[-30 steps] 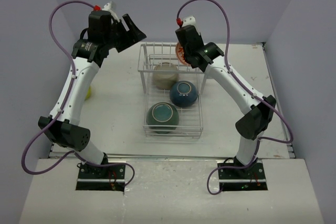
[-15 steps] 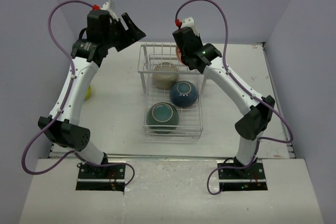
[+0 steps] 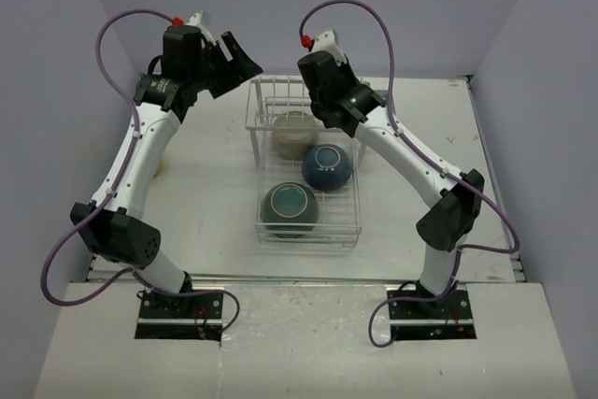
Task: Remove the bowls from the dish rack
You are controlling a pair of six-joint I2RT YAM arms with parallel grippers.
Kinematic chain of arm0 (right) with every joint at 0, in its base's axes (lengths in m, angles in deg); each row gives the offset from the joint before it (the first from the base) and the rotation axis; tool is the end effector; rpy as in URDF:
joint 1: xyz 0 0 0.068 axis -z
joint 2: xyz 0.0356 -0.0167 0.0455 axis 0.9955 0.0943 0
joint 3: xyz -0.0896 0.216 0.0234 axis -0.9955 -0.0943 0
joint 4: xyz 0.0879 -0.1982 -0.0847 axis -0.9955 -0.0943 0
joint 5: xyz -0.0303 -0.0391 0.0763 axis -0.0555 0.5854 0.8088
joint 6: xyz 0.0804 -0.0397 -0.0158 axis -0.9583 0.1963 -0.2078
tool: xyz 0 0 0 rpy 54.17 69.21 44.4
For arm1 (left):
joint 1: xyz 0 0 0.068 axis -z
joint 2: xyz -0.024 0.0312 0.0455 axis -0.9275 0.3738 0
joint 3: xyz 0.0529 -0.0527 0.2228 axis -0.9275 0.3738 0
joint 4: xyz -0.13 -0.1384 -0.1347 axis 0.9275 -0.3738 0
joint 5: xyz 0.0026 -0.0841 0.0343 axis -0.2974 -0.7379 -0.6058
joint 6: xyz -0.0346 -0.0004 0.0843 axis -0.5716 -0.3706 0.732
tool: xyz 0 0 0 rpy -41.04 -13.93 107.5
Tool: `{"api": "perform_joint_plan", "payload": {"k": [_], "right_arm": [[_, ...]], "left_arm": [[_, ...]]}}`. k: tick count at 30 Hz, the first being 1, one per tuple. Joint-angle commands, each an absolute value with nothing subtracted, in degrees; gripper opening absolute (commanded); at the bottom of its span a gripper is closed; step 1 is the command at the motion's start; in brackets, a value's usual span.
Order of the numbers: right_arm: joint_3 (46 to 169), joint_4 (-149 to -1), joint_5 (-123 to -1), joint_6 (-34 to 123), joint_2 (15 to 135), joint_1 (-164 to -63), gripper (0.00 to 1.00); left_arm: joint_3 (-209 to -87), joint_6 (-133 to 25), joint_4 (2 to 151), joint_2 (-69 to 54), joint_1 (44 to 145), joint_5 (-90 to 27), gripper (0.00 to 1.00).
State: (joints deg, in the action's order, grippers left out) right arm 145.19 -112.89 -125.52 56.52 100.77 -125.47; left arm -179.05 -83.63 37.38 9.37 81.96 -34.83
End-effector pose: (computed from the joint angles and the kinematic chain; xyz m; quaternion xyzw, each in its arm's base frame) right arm 0.3405 0.2051 0.3480 -0.0938 0.8003 -0.2630 0.5307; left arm 0.3498 -0.1037 0.3723 -0.1480 0.8306 -0.3233 0.4285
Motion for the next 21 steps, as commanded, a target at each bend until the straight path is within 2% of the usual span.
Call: {"api": "perform_joint_plan", "payload": {"k": [1,8,14,19,20,21], "right_arm": [[144.9,-104.0,-131.9,59.6,99.7,-125.5,0.00],[142.7,-95.2,-134.5,65.6,97.1,-127.0,0.00],[138.0,-80.3,-137.0,76.5,92.9,-129.4,0.00],[132.4,-48.3,-139.3,102.3,90.5,-130.2,0.00],[131.9,-36.1,-138.9,107.7,90.4,-130.2,0.00],[132.2,-31.0,-138.3,117.3,90.8,-130.1,0.00]], "left_arm": [[-178.7,-84.4,40.4,9.0,81.5,-36.0,0.76],[-178.5,-84.3,40.8,9.6,81.2,-36.5,0.76],[-178.5,-84.5,41.4,10.1,81.2,-36.6,0.76],[-178.1,-84.5,41.6,10.3,81.2,-36.6,0.76],[-178.0,-84.5,41.6,10.3,81.2,-36.4,0.76],[-177.8,-84.5,41.7,10.3,81.2,-36.5,0.76]]}}
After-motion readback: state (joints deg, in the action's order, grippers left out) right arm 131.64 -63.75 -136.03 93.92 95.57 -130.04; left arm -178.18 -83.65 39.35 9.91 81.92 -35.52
